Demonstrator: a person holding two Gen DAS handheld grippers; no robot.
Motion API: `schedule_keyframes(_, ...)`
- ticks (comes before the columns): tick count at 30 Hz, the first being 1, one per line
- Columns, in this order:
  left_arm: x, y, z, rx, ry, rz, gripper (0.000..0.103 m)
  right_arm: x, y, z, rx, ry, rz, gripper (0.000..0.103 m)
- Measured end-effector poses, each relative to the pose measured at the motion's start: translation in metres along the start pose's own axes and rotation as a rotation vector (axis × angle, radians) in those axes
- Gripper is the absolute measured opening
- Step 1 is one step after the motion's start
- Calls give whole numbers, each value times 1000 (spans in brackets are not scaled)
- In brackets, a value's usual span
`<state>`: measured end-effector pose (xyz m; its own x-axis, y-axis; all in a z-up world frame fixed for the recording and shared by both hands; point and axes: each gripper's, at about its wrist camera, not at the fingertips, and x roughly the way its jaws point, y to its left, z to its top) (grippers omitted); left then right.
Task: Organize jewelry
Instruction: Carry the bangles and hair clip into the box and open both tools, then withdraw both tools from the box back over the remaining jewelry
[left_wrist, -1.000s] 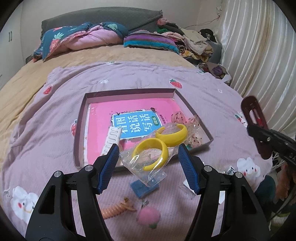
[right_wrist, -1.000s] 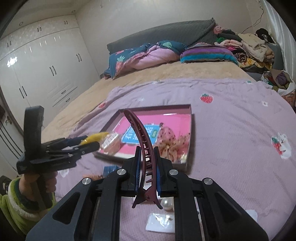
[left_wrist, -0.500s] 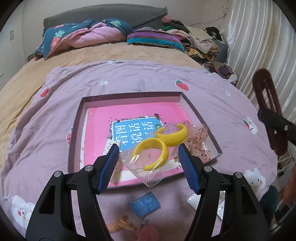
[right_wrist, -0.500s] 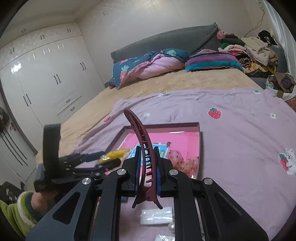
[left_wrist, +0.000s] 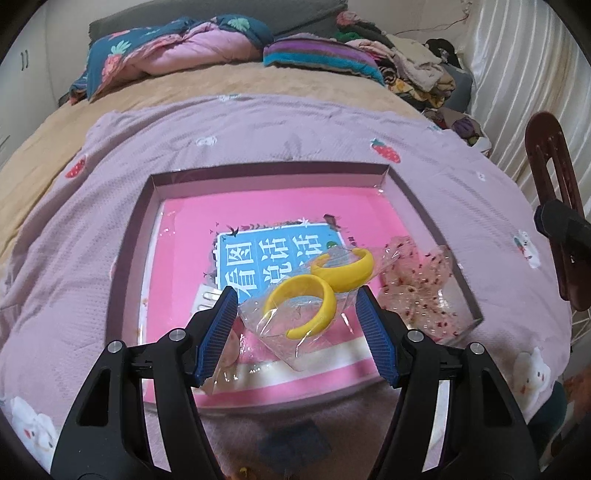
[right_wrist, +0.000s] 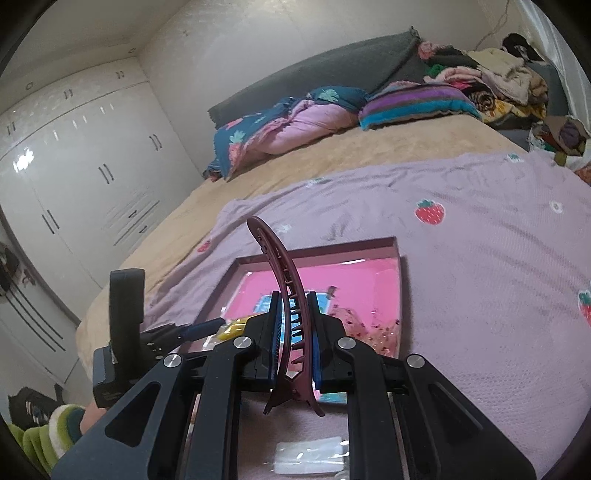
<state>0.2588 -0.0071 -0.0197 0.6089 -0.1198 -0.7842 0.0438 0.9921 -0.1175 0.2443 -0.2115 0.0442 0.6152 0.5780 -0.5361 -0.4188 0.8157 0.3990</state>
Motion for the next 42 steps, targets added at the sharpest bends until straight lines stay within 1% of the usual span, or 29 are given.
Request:
schedule_keyframes(5,13,1,-3,-7,22,11,59,18,-21,-7,68,30,-20,13)
schedule_keyframes(11,20,-1,-6,-2,38,20,59,39,-34,-13,97,76,-63,13)
schedule_keyframes(12,19,-1,-6,-2,37,17,60,43,-36,-13,98,82,-67,13)
schedule_keyframes(13,16,-1,-7,0,31,14,65,47,-37,-15,100,90,-78,13)
schedule_keyframes(14,13,-2,-8,5,22,19,67,51,-38,-15,103,96,-91,13)
schedule_keyframes(17,6,-2,-10,11,9,27,67,60,-39,-18,104,115,-113,13)
schedule_keyframes(19,2,0,-12,9,6,29,67,62,-41,-20,110,118,-125,15)
schedule_keyframes(23,-9,2,-15,0,-10,23,67,59,-41,-24,117,117,-117,16)
schedule_keyframes(26,-17,4,-18,-11,-16,21,68,51,-40,-29,132,111,-109,27)
schedule_keyframes(27,-20,5,-19,-16,-19,20,68,49,-40,-30,135,110,-105,33)
schedule_keyframes(30,-26,7,-22,-23,-25,23,73,36,-37,-33,139,96,-100,39)
schedule_keyframes(32,-32,9,-24,-32,-32,23,73,23,-34,-36,138,79,-94,48)
schedule_keyframes(34,-39,10,-25,-44,-42,16,74,13,-31,-36,144,63,-85,65)
schedule_keyframes(35,-43,9,-26,-47,-46,15,75,6,-29,-37,145,54,-73,68)
schedule_keyframes(36,-46,10,-27,-52,-50,15,77,1,-27,-37,143,50,-66,75)
schedule_keyframes(37,-51,10,-28,-59,-56,8,80,-4,-24,-37,140,47,-62,79)
schedule_keyframes(39,-59,10,-28,-71,-68,-2,84,-16,-18,-38,124,36,-56,81)
schedule_keyframes(41,-67,10,-28,-76,-84,-2,92,-25,-13,-38,114,26,-52,83)
schedule_keyframes(42,-72,10,-28,-76,-93,-1,92,-30,-10,-37,109,19,-48,84)
